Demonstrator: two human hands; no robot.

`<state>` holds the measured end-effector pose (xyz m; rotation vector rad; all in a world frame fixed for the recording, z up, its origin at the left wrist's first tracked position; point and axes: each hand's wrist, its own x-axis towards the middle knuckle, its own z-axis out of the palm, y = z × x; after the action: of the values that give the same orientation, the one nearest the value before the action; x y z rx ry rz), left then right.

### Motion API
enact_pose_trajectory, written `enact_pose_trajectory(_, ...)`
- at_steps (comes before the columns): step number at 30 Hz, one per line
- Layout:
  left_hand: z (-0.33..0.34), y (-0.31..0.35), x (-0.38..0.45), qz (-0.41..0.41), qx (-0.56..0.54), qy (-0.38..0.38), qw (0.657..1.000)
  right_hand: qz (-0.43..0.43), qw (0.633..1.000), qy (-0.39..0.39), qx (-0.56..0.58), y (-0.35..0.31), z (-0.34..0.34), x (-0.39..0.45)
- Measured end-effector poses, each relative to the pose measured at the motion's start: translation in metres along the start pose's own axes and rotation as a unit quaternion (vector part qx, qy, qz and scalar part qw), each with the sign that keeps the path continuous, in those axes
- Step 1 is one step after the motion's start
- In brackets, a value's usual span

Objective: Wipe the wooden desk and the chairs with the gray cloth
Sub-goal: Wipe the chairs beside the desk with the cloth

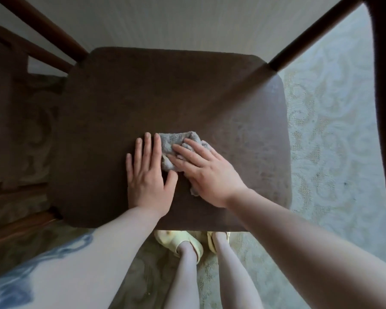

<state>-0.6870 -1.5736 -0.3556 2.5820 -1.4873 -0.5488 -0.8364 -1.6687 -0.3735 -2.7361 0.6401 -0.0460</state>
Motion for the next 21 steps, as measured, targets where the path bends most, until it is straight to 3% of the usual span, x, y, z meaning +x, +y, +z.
enact_pose_trajectory(1,0.000,-0.005,-0.002,0.009,0.006,0.000,1.000,0.060,0.998,0.030,-0.013,0.019,-0.004,-0.003)
enact_pose_trajectory(2,0.000,-0.009,-0.002,0.007,0.010,0.003,1.000,0.186,0.979,0.081,-0.008,0.037,-0.011,-0.006)
enact_pose_trajectory(3,0.001,-0.011,-0.002,-0.007,0.011,0.007,1.000,0.352,0.926,0.140,0.013,0.053,-0.020,-0.006)
enact_pose_trajectory(4,0.001,-0.013,0.000,-0.027,0.009,0.013,1.000,0.497,0.847,0.184,0.044,0.063,-0.026,-0.002)
enact_pose_trajectory(5,0.001,-0.015,0.003,-0.047,0.006,0.019,0.999,0.596,0.773,0.209,0.069,0.067,-0.029,0.005)
enact_pose_trajectory(6,0.000,-0.016,0.006,-0.064,0.001,0.022,0.998,0.654,0.722,0.213,0.074,0.064,-0.030,0.015)
enact_pose_trajectory(7,0.000,-0.016,0.008,-0.080,-0.005,0.024,0.997,0.681,0.701,0.200,0.069,0.056,-0.030,0.024)
enact_pose_trajectory(8,0.000,-0.015,0.012,-0.096,-0.010,0.028,0.995,0.671,0.715,0.187,0.062,0.045,-0.029,0.034)
enact_pose_trajectory(9,0.000,-0.013,0.015,-0.112,-0.015,0.033,0.993,0.617,0.764,0.180,0.058,0.032,-0.027,0.043)
enact_pose_trajectory(10,-0.001,-0.011,0.019,-0.125,-0.019,0.036,0.991,0.502,0.846,0.172,0.058,0.019,-0.020,0.048)
enact_pose_trajectory(11,-0.002,-0.010,0.022,-0.130,-0.020,0.041,0.990,0.329,0.933,0.141,0.052,0.005,-0.011,0.049)
enact_pose_trajectory(12,-0.003,-0.009,0.026,-0.130,-0.018,0.044,0.990,0.151,0.985,0.084,0.028,0.000,-0.005,0.046)
enact_pose_trajectory(13,-0.005,-0.010,0.031,-0.128,-0.014,0.046,0.991,0.023,0.999,0.034,-0.003,0.012,-0.007,0.046)
enact_pose_trajectory(14,-0.006,-0.012,0.035,-0.123,-0.011,0.046,0.991,-0.019,0.999,0.017,-0.026,0.032,-0.011,0.047)
enact_pose_trajectory(15,-0.008,-0.016,0.039,-0.116,-0.009,0.047,0.992,0.031,0.998,0.035,-0.040,0.050,-0.017,0.049)
enact_pose_trajectory(16,-0.011,-0.021,0.043,-0.110,-0.008,0.048,0.993,0.144,0.986,0.069,-0.045,0.067,-0.024,0.051)
enact_pose_trajectory(18,-0.013,-0.032,0.050,-0.111,-0.003,0.048,0.993,0.401,0.907,0.128,-0.004,0.089,-0.039,0.062)
enact_pose_trajectory(19,-0.014,-0.036,0.052,-0.114,0.000,0.046,0.992,0.479,0.866,0.144,0.017,0.089,-0.041,0.073)
enact_pose_trajectory(20,-0.014,-0.039,0.054,-0.117,0.003,0.044,0.992,0.521,0.841,0.147,0.017,0.082,-0.038,0.085)
enact_pose_trajectory(21,-0.014,-0.039,0.054,-0.119,0.005,0.042,0.992,0.522,0.841,0.144,0.016,0.070,-0.034,0.098)
